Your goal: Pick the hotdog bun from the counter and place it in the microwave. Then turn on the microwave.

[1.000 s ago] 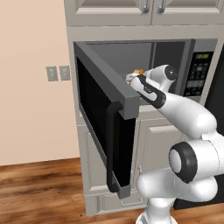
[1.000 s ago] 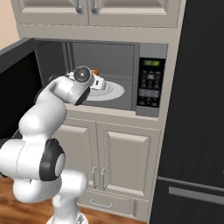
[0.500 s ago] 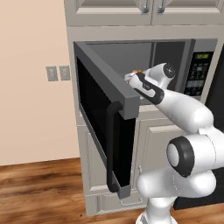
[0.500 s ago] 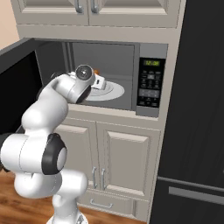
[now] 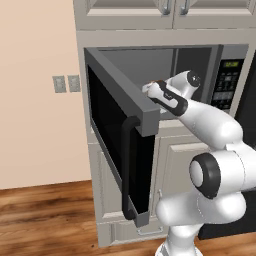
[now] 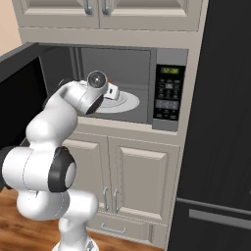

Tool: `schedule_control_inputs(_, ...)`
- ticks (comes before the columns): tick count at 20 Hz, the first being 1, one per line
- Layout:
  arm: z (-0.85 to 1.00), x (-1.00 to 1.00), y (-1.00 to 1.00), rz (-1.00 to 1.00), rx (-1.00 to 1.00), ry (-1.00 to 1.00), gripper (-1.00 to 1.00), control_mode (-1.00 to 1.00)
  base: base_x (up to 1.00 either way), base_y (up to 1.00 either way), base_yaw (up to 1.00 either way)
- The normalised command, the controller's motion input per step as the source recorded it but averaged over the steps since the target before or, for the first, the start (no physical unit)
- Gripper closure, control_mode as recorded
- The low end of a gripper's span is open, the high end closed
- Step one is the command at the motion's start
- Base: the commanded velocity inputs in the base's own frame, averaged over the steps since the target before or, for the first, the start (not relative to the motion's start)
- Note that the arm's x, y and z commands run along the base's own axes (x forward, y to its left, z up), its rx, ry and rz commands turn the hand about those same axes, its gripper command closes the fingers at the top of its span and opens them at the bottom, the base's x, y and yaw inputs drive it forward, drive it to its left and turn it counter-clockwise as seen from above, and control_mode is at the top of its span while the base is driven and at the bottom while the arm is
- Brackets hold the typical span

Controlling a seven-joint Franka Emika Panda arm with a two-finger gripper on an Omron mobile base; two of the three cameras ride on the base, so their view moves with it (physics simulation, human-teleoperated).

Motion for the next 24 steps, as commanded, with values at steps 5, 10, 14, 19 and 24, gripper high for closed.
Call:
schedule_control_inputs(5,-0.06,0.06,0.0,0.03,-0.01,0.0,1.0,-1.0,0.0,0.0,0.0)
schedule_control_inputs(10,-0.06,0.06,0.0,0.02,-0.02,0.01,1.0,-1.0,0.0,0.0,0.0)
schedule_control_inputs(14,-0.05,0.1,0.0,0.01,-0.04,0.03,1.0,-1.0,0.0,0.0,0.0)
schedule_control_inputs(19,-0.05,0.11,0.0,0.01,-0.07,0.08,1.0,-1.0,0.0,0.0,0.0)
schedule_control_inputs(24,0.0,0.14,0.0,0.02,-0.03,0.03,1.0,-1.0,0.0,0.0,0.0)
